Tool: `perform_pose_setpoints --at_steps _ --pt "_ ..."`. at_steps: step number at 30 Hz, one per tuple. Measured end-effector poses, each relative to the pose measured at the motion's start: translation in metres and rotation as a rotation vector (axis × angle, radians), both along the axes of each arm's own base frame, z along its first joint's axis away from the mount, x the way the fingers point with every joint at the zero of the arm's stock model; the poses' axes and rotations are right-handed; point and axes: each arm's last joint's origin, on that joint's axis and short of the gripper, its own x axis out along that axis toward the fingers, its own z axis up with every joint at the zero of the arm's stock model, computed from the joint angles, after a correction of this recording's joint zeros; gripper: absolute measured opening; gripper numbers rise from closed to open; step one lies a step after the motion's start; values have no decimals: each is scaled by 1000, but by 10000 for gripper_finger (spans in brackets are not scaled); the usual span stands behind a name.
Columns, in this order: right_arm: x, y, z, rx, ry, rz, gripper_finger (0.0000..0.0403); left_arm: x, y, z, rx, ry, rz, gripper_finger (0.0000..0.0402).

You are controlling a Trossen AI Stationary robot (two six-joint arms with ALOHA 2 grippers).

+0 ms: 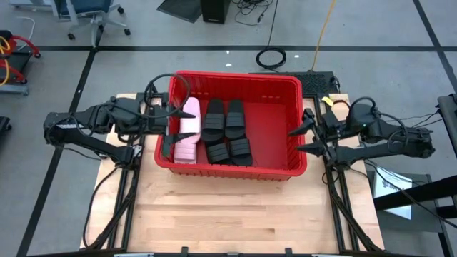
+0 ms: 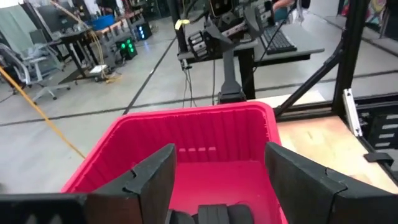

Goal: Pick and place slides into bin
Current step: Return to Home Position

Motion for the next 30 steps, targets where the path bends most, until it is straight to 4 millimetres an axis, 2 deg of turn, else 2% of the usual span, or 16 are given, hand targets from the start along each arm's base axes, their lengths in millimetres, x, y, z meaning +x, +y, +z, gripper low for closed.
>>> perform_pose_setpoints --at_steps 9,15,23,30 --pt "-7 6 -10 -22 -52 19 232 -25 7 -52 -52 -186 33 248" --pt "-14 3 -25 -27 -47 -85 227 -45 11 -92 -72 -265 51 248" --pt "-27 3 -48 -25 -164 -80 232 -71 11 -121 -79 -440 -19 248" --pt "-46 3 -71 -9 -263 -77 227 -83 8 -145 -86 -468 -73 248"
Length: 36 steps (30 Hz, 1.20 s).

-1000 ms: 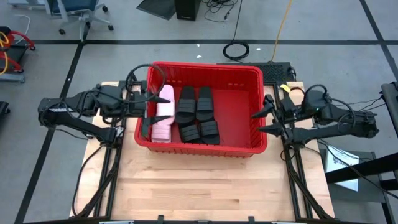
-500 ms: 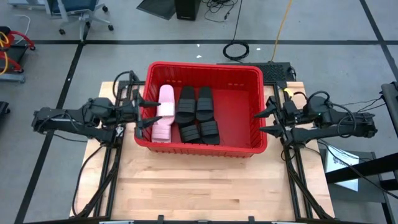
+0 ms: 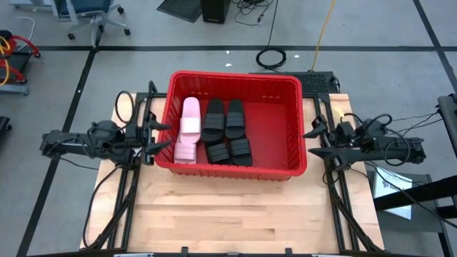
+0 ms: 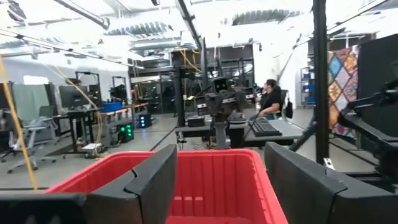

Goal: Pick and place slides into bin
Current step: Return to Home Position

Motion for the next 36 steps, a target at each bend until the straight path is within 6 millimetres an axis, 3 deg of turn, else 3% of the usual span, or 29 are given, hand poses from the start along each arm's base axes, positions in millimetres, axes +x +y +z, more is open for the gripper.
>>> perform_pose_setpoints --at_steps 11,23,27,36 --pt "-22 1 -35 8 -206 62 230 -14 -6 -9 38 -110 -54 248" --pt "-11 1 -71 7 -241 61 232 -15 -13 -10 63 -108 -113 248" --pt "-8 1 -81 7 -245 61 229 -12 -15 -21 67 -115 -119 248" --pt "-10 1 -80 -1 -288 53 232 -12 -15 -56 35 -272 -83 248"
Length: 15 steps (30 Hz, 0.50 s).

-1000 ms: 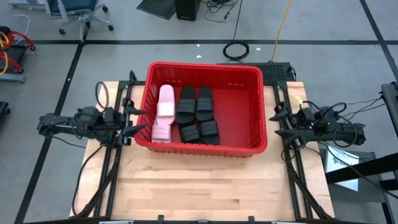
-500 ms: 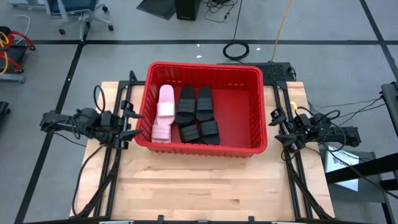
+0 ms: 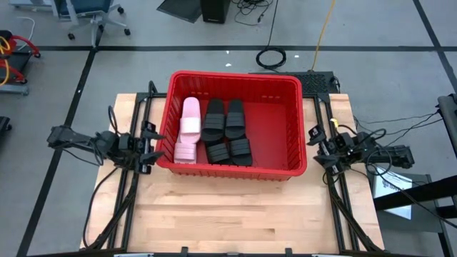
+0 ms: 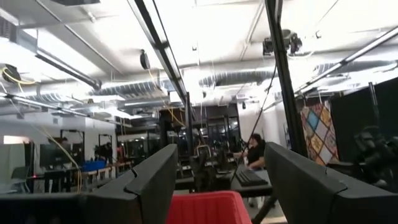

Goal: Pick and place slides into bin
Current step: Return to Home Position

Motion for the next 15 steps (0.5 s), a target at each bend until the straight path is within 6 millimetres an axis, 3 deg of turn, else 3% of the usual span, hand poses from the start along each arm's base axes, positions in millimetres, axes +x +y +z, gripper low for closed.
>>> perform_pose_setpoints --at_steps 7,15 --pt "7 -3 -11 49 129 -107 230 -1 0 -22 18 -15 18 248" --pt "12 -7 -21 55 243 -250 228 3 0 -29 35 58 23 248"
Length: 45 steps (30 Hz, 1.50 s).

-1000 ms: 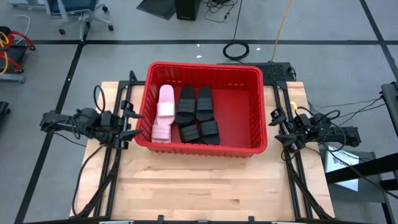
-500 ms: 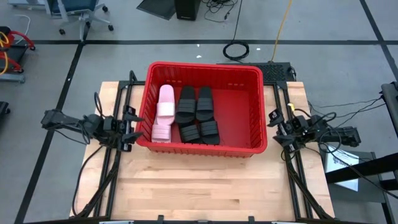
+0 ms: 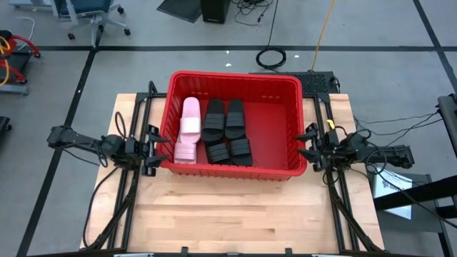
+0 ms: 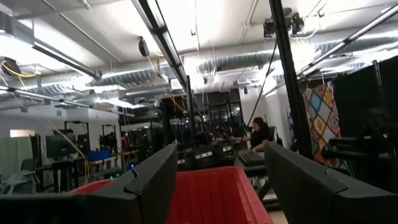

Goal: Pick and place slides into bin
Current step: Return to Home Position

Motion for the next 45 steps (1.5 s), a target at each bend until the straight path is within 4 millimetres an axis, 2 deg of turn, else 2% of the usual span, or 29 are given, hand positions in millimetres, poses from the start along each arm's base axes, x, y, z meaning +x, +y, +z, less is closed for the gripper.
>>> perform_pose_setpoints --at_steps 12,31,37,41,45 --pt "3 -2 -10 -42 114 -70 228 5 2 -11 -8 132 95 248" --pt "4 -3 -13 -38 144 -107 229 4 0 -12 -43 148 105 248" --pt "1 -3 -4 -21 46 -110 228 4 0 -11 -48 133 104 248" --pt "-3 -3 7 -11 -77 -113 228 4 0 -10 -54 123 102 248" --pt "-4 -3 8 -14 -93 -113 231 4 0 -10 -54 122 101 248"
